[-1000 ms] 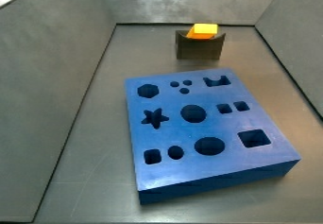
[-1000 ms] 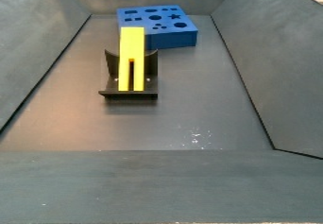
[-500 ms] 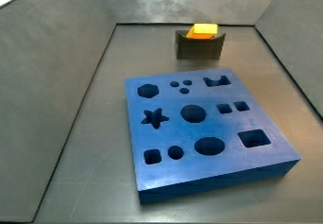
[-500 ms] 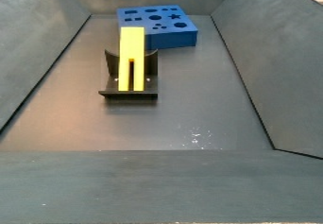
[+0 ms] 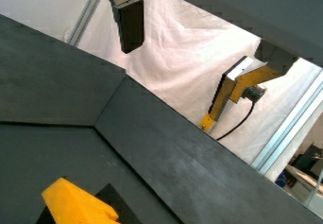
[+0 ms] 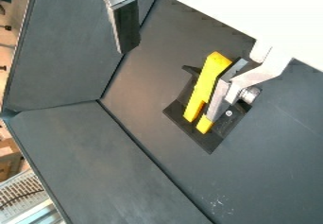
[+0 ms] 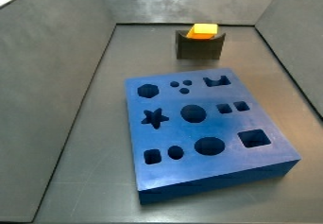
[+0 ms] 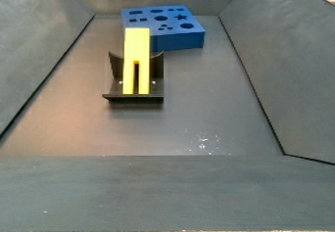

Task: Pick up the double-square object. Move up. Place the double-square object on the fixture. Regrasp the double-square object. Move to above the board. Insert the double-square object.
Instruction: Regrasp the double-square object.

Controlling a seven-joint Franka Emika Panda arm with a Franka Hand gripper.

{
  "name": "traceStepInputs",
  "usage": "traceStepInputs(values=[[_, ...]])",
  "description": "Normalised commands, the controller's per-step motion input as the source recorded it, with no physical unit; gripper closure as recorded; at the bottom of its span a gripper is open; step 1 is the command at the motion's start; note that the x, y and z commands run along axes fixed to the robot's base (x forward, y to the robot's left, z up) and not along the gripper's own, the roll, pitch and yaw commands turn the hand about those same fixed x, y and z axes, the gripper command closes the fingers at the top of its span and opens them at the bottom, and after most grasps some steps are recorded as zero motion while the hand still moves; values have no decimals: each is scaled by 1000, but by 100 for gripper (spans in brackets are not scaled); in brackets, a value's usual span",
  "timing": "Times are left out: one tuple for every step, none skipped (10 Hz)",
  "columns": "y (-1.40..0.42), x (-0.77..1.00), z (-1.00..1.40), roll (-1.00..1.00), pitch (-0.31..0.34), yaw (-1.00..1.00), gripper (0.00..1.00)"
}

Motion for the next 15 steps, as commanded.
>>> traceStepInputs(values=[[47,32,-1000,141,62,142,0],[43,44,-1000,125,20,138,0],[38,53,-1000,101,-11,133,0],[36,66,-1000,81,-44,114,0],[34,71,-1000,79,-58,102,0],[28,82,-1000,77,-78,75,0],[27,88,-1000,80,-82,54,0],[21,94,-1000,77,-83,34,0],[16,101,-1000,77,-73,10,0],[15,109,-1000,71,-64,-3,0],[10,105,-922,70,-48,-10,0],[1,91,-749,75,-28,-16,0],[-1,88,-627,75,-18,-13,0],[1,82,-552,72,-10,-10,0],[0,79,-392,69,3,2,0]])
